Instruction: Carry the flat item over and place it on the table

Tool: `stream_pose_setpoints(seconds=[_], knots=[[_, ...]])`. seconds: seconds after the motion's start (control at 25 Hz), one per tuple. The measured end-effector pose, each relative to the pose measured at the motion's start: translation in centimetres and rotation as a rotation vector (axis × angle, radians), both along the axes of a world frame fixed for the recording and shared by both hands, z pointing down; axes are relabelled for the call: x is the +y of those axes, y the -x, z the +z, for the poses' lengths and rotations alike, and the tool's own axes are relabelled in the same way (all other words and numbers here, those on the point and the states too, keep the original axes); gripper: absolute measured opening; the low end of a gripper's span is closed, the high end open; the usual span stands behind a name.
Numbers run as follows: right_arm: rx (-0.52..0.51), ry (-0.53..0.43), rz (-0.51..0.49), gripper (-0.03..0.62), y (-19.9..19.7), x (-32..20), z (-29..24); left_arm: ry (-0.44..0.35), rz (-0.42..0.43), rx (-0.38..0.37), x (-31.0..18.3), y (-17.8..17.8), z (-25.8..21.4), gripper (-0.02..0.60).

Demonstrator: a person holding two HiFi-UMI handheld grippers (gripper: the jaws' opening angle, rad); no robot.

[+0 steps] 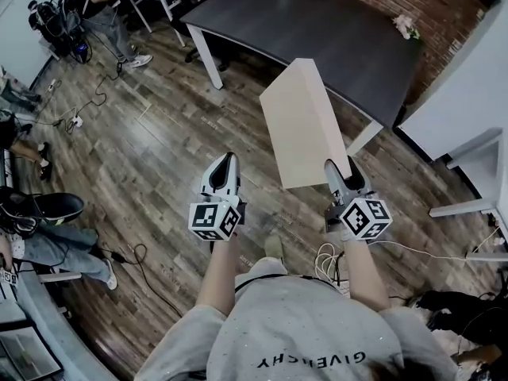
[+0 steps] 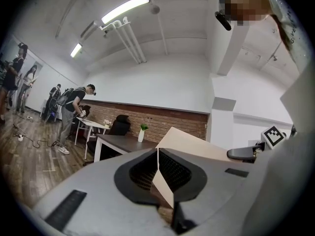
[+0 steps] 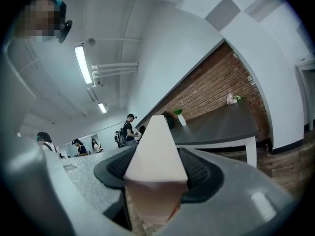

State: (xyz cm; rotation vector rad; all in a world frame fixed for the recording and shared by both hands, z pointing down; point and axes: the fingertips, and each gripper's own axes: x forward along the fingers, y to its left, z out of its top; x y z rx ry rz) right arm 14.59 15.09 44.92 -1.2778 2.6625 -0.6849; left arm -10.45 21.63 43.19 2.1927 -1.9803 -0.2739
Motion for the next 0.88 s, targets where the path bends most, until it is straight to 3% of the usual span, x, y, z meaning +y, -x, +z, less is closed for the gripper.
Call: stream_pose_setpoints(seconds=[0.24, 0.88], knots=[[-0.051, 0.014, 0.065, 0.276, 2.2, -3.6, 0.1, 0.002, 0.028, 0.001, -3.6, 3.0, 0.4, 0.006], [-0.151, 0.065, 0.164, 0.276, 3.2, -12.1, 0.7, 0.023, 0.05, -0.001, -9.6, 5.2, 1.7, 0.006]])
